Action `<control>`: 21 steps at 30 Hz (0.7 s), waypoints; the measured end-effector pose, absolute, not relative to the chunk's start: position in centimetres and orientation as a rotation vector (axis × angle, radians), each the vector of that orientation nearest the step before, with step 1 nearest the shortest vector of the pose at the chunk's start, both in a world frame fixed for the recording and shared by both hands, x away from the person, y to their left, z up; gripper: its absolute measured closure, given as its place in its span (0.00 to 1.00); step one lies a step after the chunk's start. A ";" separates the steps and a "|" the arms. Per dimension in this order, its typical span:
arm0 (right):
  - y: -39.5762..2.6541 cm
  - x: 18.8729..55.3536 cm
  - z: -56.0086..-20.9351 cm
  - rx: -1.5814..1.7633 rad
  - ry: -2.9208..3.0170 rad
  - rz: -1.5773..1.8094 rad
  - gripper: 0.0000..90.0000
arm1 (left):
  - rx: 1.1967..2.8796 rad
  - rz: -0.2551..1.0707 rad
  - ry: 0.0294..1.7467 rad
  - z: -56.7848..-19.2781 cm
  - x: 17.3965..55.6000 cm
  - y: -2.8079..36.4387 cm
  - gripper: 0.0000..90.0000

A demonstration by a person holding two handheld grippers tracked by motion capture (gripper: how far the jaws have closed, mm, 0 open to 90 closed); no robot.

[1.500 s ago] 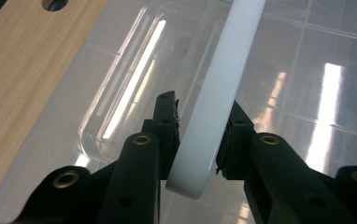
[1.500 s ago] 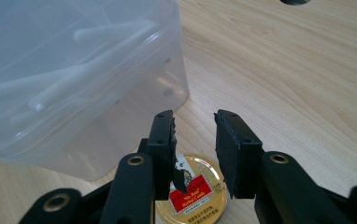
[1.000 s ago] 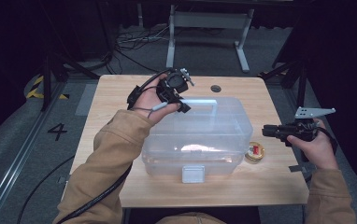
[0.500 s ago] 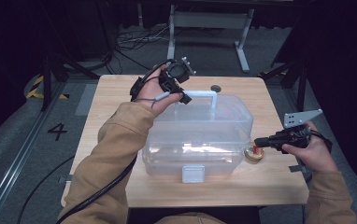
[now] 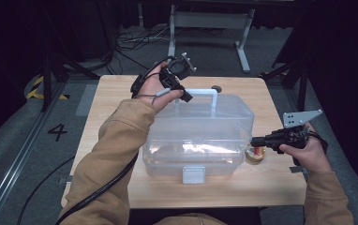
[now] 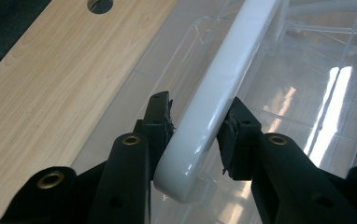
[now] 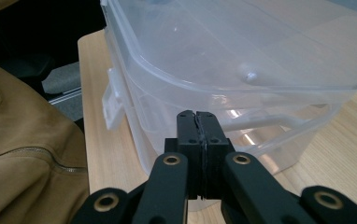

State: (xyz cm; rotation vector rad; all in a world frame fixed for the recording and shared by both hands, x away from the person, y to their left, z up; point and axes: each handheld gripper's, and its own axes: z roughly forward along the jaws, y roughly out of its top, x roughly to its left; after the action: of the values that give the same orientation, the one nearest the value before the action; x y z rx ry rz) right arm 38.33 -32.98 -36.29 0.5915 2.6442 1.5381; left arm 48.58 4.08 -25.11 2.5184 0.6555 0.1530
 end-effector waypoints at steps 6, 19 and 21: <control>-32.7 38.2 -35.9 0.613 2.627 1.519 1.00 | 2.517 0.165 0.656 -24.9 48.5 4.1 0.64; -32.4 38.6 -35.6 0.651 2.605 1.507 1.00 | 2.410 0.350 0.720 -22.6 45.7 5.7 0.45; -32.3 38.7 -35.4 0.656 2.597 1.509 1.00 | 2.393 0.349 0.723 -22.2 45.2 6.1 0.47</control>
State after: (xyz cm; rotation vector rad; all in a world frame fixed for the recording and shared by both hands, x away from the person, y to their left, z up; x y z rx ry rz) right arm 38.68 -32.34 -35.44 0.6557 2.5973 1.5087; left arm 45.24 6.08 -22.19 2.3933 0.7235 0.3488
